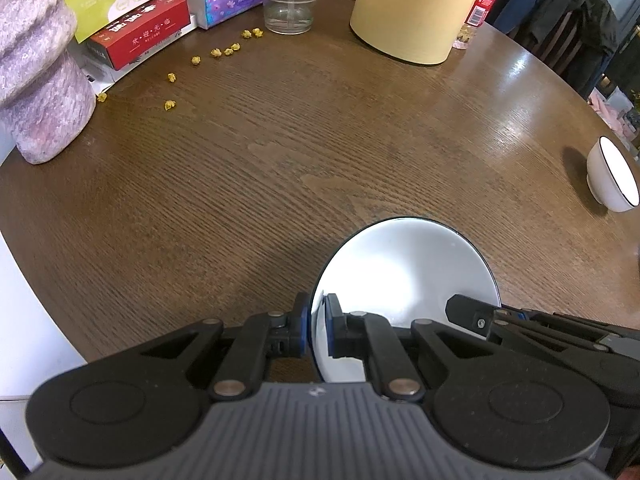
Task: Organize plates and bowls
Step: 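Carry both held bowls toward the stacked cream plates and lower them, then open the left tool releasing its bowl while the right tool releases its bowl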
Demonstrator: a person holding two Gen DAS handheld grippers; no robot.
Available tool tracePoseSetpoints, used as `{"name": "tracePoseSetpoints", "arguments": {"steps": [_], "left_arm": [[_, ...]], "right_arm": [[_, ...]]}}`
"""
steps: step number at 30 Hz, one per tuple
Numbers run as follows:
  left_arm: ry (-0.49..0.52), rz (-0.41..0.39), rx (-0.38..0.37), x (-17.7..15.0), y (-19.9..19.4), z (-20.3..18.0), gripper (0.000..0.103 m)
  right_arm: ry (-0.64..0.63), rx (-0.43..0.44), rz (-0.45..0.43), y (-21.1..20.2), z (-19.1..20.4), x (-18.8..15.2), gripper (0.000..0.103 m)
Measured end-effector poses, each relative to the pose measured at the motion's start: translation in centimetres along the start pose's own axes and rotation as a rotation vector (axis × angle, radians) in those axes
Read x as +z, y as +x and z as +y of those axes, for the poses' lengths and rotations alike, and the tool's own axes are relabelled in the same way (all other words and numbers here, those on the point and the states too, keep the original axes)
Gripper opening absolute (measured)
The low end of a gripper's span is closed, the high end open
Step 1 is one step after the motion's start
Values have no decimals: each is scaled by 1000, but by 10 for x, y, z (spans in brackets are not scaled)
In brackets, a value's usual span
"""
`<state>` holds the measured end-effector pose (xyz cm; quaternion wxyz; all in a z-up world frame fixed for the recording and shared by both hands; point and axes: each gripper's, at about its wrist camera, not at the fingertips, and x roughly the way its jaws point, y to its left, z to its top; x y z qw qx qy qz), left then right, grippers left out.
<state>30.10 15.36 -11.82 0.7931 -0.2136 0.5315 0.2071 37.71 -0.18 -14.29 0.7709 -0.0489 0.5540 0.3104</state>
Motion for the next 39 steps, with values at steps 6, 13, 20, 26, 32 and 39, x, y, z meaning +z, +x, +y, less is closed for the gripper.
{"name": "tracePoseSetpoints", "arguments": {"steps": [6, 13, 20, 26, 32, 39], "left_arm": [[1, 0, -2, 0, 0, 0, 9], [0, -4, -1, -1, 0, -1, 9], [-3, -37, -10, 1, -9, 1, 13], [-7, -62, -4, 3, -15, 5, 35], [-2, -102, -7, 1, -25, 11, 55], [0, -207, 7, -6, -44, 17, 103]], "right_arm": [[1, 2, 0, 0, -1, 0, 6], [11, 7, 2, 0, -2, 1, 6], [31, 32, -12, -5, -6, 4, 13], [38, 30, -23, -11, -11, 4, 32], [39, 49, -46, -21, -15, 1, 70], [67, 54, -87, -36, -27, -5, 103]]}}
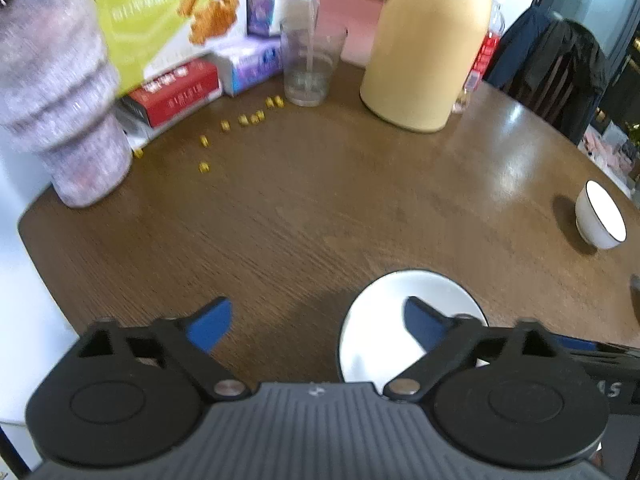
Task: Organize plates and bowls
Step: 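Open the left tool releasing its bowl while the right tool releases its bowl, then move both open tools up and back toward the remaining white bowls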
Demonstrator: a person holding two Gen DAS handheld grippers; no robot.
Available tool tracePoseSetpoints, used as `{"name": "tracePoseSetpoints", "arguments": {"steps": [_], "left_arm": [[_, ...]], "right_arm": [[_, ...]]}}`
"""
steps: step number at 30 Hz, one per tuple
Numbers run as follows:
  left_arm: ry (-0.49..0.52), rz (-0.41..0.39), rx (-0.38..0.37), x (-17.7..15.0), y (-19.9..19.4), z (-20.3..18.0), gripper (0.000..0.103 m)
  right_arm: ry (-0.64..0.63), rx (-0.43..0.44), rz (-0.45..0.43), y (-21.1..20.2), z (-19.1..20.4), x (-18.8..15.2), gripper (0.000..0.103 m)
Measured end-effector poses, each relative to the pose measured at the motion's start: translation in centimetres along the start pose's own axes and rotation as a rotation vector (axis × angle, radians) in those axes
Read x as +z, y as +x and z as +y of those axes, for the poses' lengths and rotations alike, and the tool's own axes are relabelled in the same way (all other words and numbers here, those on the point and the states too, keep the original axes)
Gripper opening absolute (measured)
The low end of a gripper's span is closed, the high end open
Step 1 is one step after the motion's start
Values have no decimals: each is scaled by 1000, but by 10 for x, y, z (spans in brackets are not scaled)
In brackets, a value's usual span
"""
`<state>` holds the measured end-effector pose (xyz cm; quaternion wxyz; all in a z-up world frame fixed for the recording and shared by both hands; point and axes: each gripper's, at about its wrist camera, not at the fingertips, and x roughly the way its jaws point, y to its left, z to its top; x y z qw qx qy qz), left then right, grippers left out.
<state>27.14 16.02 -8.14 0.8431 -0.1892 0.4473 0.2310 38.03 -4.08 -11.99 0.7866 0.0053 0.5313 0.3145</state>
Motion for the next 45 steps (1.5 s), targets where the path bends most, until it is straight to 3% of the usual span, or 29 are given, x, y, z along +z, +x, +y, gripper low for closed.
{"name": "tracePoseSetpoints", "arguments": {"steps": [15, 32, 45], "left_arm": [[56, -180, -59, -12, -43, -12, 103], [132, -211, -140, -38, -91, -34, 103], [276, -203, -237, -61, -120, -92, 103]], "right_arm": [[20, -84, -153, -58, -19, -22, 103], [112, -220, -320, -157, -80, -86, 103], [237, -242, -368, -213, -119, -122, 103]]}}
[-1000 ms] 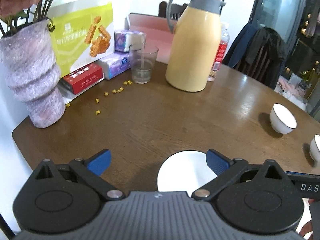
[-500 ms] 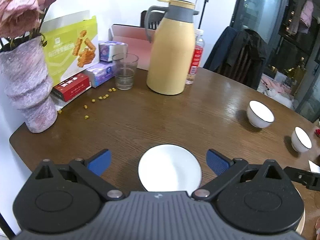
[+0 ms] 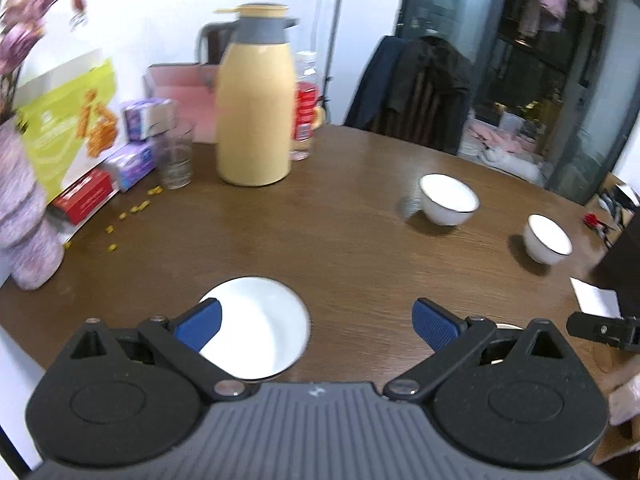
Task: Organize plates and bowls
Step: 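Move both open tools up and back toward the remaining white bowls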
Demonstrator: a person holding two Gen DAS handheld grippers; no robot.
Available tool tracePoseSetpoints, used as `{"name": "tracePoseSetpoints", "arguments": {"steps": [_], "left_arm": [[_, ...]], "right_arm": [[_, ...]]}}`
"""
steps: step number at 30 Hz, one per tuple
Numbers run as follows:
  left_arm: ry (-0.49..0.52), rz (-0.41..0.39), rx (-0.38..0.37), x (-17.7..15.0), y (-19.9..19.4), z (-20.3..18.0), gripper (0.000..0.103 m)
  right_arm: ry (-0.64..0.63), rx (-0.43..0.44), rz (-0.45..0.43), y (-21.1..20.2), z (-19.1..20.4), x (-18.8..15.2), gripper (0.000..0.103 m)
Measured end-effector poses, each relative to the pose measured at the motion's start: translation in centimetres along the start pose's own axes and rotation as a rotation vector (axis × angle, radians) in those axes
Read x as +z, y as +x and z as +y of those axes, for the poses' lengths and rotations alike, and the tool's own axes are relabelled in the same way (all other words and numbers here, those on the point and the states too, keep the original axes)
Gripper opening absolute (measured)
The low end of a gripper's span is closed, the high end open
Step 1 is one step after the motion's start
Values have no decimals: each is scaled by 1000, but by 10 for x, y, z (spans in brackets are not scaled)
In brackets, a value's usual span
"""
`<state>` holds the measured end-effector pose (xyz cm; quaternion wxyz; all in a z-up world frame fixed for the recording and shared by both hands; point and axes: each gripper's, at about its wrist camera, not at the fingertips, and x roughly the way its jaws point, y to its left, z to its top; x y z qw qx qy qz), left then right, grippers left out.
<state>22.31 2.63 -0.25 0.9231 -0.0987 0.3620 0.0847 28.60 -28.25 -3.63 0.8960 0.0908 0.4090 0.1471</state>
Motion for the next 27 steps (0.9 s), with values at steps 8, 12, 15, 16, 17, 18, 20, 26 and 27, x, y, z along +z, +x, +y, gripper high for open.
{"name": "tracePoseSetpoints", "arguments": {"steps": [8, 12, 15, 16, 17, 18, 20, 26, 27], "left_arm": [[74, -18, -48, 6, -10, -41, 103], [96, -18, -61, 14, -13, -59, 103], [103, -11, -80, 22, -14, -69, 103], [106, -11, -86, 26, -14, -72, 103], [111, -10, -90, 30, -15, -76, 103], [118, -9, -90, 34, -15, -79, 103], [124, -4, -99, 43, -13, -85, 103], [146, 14, -109, 75, -1, -104, 103], [151, 15, -112, 81, 1, -108, 103]], "right_arm": [[24, -60, -24, -27, -27, 4, 103], [55, -76, -39, -39, -40, 8, 103], [88, -94, -48, -45, -48, 13, 103], [104, -90, -52, -48, -52, 16, 103], [117, -87, -56, -49, -56, 18, 103], [125, -87, -58, -50, -58, 20, 103], [132, -91, -63, -51, -62, 26, 103], [144, -86, -72, -49, -68, 51, 103], [141, -91, -73, -49, -67, 58, 103]]}}
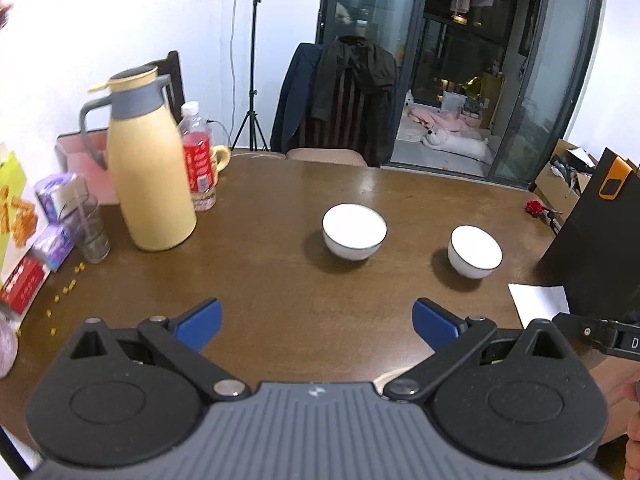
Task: Organize plates and bowls
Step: 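Move both open tools up and back toward the remaining white bowls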
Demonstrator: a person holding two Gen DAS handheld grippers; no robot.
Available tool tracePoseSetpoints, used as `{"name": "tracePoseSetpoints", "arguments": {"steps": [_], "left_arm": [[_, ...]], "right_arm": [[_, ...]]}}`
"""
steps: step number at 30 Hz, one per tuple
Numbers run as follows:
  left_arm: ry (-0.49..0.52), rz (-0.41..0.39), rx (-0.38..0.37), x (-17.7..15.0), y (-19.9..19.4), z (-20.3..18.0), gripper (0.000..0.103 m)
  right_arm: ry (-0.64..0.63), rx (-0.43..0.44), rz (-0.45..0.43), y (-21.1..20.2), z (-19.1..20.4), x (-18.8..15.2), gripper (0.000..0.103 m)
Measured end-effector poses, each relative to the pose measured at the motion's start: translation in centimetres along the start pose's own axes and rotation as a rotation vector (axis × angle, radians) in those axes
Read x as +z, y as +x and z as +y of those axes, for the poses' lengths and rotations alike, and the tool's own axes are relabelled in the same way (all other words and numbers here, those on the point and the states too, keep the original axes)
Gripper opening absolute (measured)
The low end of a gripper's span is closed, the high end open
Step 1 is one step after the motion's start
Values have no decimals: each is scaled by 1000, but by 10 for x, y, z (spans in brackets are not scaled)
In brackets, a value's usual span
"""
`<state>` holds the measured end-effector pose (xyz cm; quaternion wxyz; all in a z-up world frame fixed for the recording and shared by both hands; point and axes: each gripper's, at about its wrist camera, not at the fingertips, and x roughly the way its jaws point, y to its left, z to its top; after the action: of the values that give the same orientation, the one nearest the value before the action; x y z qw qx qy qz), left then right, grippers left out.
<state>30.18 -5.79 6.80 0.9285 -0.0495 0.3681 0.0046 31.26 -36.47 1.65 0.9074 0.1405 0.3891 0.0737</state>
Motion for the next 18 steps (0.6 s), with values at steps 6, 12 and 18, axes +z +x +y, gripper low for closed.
{"name": "tracePoseSetpoints", "arguments": {"steps": [6, 12, 18], "left_arm": [[24, 28, -20, 34, 23, -13, 103], [41, 55, -34, 61, 51, -18, 103], [24, 87, -3, 88, 85, -10, 103]], "right_arm": [[-15, 23, 3, 9, 13, 33, 103], [-25, -3, 31, 31, 26, 65, 103], [-44, -25, 71, 64, 35, 95, 103]]}}
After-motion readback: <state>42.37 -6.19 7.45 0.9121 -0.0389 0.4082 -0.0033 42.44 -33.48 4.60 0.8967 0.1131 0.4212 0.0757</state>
